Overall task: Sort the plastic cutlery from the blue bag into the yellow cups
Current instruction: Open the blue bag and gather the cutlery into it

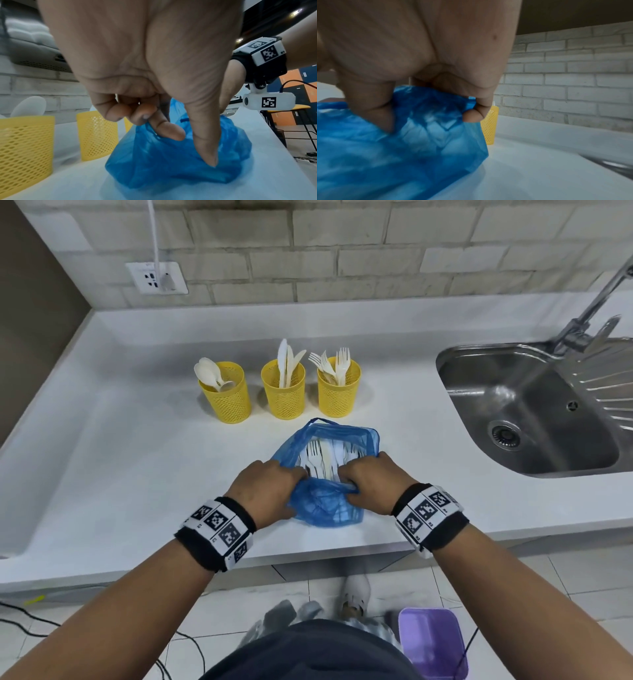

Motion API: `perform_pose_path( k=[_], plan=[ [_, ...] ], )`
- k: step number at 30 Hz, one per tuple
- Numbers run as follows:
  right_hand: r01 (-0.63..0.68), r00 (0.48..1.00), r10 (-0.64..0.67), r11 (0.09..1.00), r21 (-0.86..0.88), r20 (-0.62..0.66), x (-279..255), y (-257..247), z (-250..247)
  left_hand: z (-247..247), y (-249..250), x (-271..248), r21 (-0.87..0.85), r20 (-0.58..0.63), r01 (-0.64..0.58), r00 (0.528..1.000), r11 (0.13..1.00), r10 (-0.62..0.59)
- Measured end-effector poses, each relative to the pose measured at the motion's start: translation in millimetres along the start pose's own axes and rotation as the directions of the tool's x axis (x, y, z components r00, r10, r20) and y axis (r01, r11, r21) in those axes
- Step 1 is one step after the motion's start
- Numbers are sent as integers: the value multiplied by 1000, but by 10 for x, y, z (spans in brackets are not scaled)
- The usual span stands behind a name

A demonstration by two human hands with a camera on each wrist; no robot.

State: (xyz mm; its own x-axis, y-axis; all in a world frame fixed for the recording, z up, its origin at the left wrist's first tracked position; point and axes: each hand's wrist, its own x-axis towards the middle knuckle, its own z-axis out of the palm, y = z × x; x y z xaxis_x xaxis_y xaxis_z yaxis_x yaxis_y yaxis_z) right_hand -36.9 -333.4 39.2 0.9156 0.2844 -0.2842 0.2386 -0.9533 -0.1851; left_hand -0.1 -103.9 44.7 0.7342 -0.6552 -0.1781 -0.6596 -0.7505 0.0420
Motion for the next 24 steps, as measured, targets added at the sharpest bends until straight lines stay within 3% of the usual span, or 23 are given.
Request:
perform_pose_path(
  k=[3,6,10,12,15,18,21,24],
  plan=[
    [23,993,-8,991,130,-121,-7,13,20,33,6,-6,-2,-7,46,999,999,-46],
    [1,972,46,980,198,-230,-44,33,85,13,1,-33,-150,-100,116,986,982,-132],
    [21,905,59,983,183,-421,-136,-41,225,60,33,-111,-354,-284,208,905,912,-317],
    [-13,911,75,988,152,-406,-169,-118,306,107,69,-147,-419,-295,231,880,878,-373],
    [-41,935,72,994,97,-347,-252,-225,343,170,86,-214,-518,-242,225,887,825,-394],
    [-4,845,81,989,145,-529,-321,-292,211,183,71,-335,-603,-198,194,903,774,-381],
    [26,746,124,976,215,-654,-220,-251,-10,91,97,-426,-631,-230,190,880,752,-415],
    [95,738,80,971,221,-670,49,-183,-185,-9,195,-392,-657,-190,172,905,734,-381]
  ],
)
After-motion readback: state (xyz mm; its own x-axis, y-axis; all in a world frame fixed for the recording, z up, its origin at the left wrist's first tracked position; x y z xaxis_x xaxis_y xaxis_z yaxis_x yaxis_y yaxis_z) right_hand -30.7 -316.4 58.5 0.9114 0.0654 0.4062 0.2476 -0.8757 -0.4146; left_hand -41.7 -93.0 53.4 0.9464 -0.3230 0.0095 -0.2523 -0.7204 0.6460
